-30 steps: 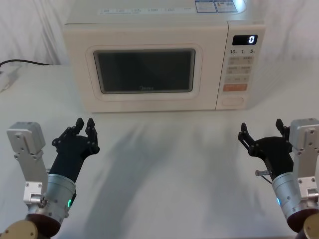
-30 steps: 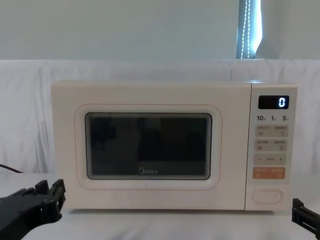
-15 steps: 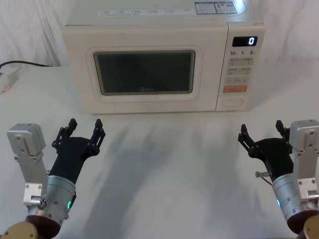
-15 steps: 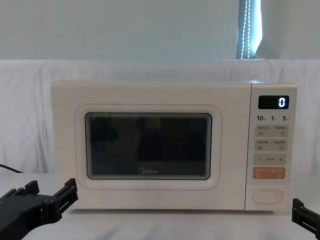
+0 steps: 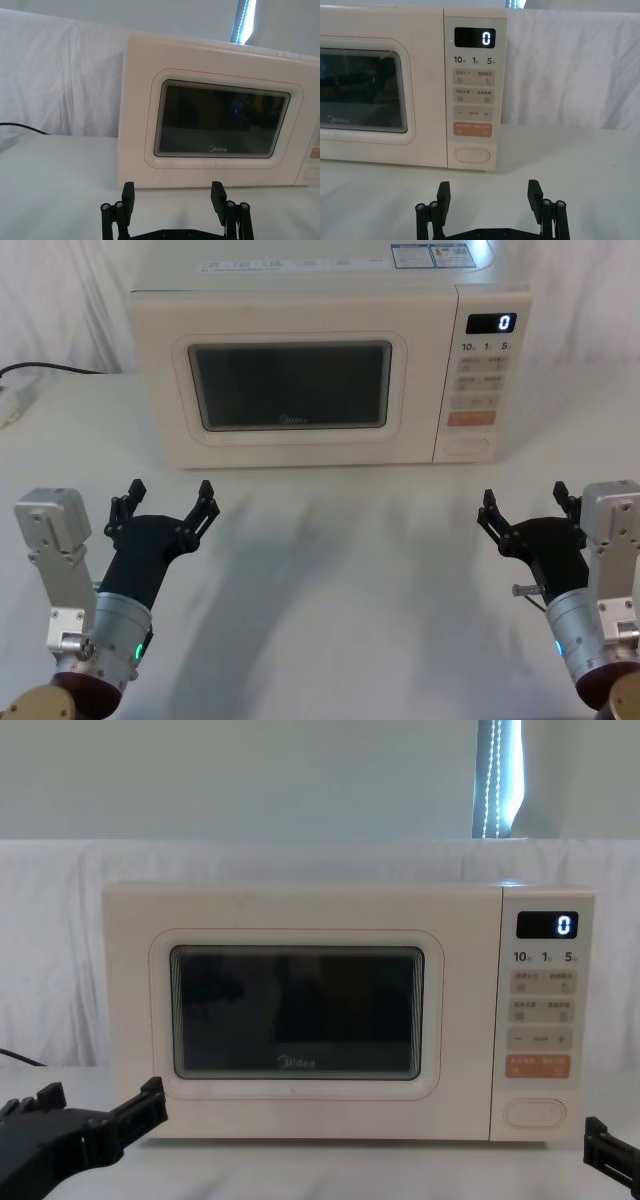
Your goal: Press the button to open the microwave door with one hand; close the microwave door with the other hand.
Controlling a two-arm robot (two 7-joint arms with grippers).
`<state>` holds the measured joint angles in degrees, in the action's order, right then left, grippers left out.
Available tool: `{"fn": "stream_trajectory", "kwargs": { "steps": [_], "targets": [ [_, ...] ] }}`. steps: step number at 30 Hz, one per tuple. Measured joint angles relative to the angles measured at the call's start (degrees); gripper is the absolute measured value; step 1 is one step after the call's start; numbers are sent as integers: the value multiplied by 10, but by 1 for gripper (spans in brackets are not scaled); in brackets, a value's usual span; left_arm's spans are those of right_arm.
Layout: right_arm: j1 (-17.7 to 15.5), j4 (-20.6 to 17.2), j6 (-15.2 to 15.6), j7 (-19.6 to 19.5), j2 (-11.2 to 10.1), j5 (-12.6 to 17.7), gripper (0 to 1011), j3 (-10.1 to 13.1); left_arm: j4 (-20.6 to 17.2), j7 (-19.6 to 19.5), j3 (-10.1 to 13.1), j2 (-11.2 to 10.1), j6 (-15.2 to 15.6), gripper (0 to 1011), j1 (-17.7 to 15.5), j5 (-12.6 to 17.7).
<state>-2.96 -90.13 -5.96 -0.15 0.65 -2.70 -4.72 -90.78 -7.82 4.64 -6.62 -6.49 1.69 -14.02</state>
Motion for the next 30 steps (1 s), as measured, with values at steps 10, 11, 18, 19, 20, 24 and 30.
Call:
{"fn": "stream_trajectory", "kwargs": {
  "steps": [10, 11, 18, 19, 20, 24, 30],
  "targets": [
    [0, 0, 0, 0, 0, 0, 1002, 0, 0, 0, 0, 0, 0, 1001, 0, 0],
    [0, 0, 0, 0, 0, 0, 1002, 0, 0, 0, 0, 0, 0, 1001, 0, 0],
    [0, 0, 0, 0, 0, 0, 1002, 0, 0, 0, 0, 0, 0, 1001, 0, 0],
    [0, 0, 0, 0, 0, 0, 1002, 0, 0, 0, 0, 0, 0, 1001, 0, 0],
    [0, 0, 0, 0, 0, 0, 1002, 0, 0, 0, 0, 0, 0, 1001, 0, 0],
    [0, 0, 0, 0, 0, 0, 1002, 0, 0, 0, 0, 0, 0, 1001, 0, 0],
    [0, 0, 0, 0, 0, 0, 1002, 0, 0, 0, 0, 0, 0, 1001, 0, 0]
  ]
}}
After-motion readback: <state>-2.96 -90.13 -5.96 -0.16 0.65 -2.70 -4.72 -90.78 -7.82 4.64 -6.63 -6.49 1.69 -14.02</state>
